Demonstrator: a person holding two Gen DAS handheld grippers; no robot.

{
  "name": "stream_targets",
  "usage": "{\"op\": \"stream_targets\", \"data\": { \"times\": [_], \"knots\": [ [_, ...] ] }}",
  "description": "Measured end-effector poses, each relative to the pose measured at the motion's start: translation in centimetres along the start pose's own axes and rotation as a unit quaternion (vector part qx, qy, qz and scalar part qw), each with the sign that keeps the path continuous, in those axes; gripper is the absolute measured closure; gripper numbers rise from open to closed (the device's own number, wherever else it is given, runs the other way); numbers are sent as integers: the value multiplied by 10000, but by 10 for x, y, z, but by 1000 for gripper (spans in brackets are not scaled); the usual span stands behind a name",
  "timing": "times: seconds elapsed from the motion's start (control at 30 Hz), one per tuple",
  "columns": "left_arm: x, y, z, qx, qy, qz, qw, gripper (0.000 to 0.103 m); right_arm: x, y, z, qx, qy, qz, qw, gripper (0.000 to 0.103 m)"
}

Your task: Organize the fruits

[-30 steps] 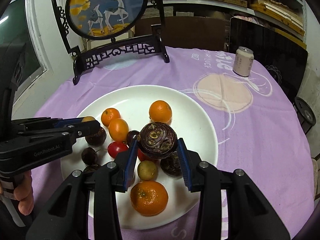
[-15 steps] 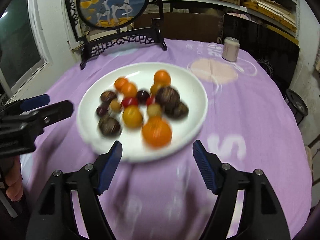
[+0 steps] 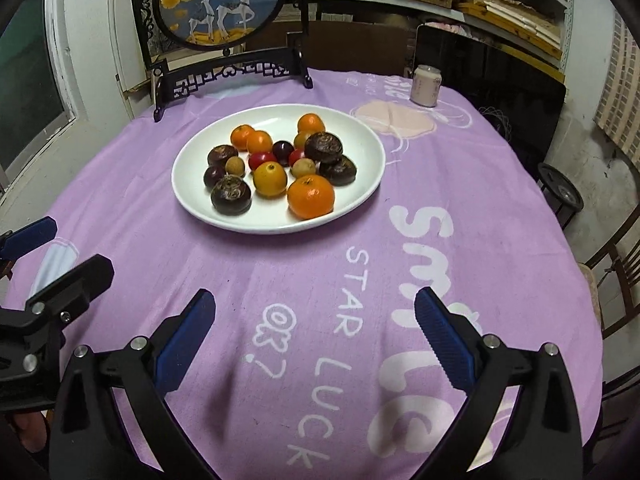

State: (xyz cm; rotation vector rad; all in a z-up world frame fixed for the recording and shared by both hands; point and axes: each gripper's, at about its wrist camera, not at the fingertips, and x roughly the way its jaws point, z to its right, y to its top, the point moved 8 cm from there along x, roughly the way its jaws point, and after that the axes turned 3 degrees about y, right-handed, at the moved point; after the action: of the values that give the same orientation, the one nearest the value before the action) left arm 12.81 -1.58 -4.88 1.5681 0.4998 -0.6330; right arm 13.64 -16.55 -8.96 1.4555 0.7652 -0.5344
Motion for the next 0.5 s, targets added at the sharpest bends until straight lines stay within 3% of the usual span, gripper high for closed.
{"op": "stream_targets", "data": {
  "times": [0.5],
  "knots": [
    [-4,0,-5,-73,16,16,10000,2,-6,-2,-4,2,64,20,10000,3]
  ]
}}
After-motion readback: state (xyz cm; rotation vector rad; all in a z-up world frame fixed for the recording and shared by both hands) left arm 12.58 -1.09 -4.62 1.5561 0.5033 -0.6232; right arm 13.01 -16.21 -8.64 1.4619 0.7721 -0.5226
